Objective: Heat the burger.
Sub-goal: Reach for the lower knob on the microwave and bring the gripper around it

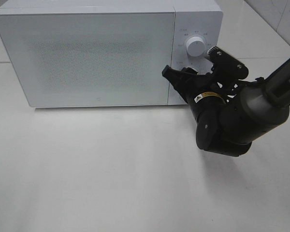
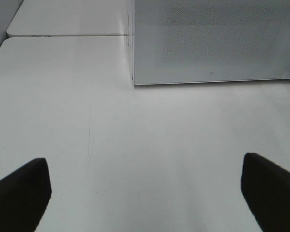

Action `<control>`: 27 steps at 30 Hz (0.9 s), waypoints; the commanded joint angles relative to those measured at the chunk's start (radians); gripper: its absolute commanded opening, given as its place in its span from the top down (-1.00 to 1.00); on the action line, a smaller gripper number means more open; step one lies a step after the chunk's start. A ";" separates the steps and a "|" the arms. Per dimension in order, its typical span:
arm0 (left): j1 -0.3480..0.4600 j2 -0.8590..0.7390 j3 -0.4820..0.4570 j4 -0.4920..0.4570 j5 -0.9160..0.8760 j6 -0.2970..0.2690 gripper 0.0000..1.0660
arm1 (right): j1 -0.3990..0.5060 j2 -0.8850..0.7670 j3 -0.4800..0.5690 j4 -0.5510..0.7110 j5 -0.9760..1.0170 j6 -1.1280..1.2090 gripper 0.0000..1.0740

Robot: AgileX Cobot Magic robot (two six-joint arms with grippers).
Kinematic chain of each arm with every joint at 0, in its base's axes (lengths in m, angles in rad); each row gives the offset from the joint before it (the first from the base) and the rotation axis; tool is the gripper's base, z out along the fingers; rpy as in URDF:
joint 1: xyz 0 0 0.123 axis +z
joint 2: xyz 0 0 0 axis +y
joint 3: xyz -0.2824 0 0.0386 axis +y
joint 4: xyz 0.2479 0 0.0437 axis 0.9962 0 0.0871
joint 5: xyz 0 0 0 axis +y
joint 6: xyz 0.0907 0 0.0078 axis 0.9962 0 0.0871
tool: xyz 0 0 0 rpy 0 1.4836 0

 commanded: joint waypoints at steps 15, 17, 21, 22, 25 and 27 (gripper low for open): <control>0.003 -0.021 0.001 -0.004 -0.003 0.001 -0.88 | 0.003 -0.007 -0.046 -0.209 0.012 1.023 0.95; 0.003 -0.021 0.001 -0.004 -0.003 0.001 -0.88 | 0.003 -0.007 -0.046 -0.214 0.012 1.024 0.95; 0.003 -0.021 0.001 -0.004 -0.003 0.001 -0.88 | 0.003 -0.007 -0.046 -0.216 0.012 1.019 0.96; 0.003 -0.021 0.001 -0.004 -0.003 0.001 -0.88 | 0.003 -0.007 -0.046 -0.216 0.012 1.019 0.96; 0.003 -0.021 0.001 -0.004 -0.003 0.001 -0.88 | 0.003 -0.007 -0.046 -0.216 0.012 1.015 0.95; 0.003 -0.021 0.001 -0.004 -0.003 0.001 -0.88 | 0.003 -0.007 -0.046 -0.214 0.012 0.991 0.92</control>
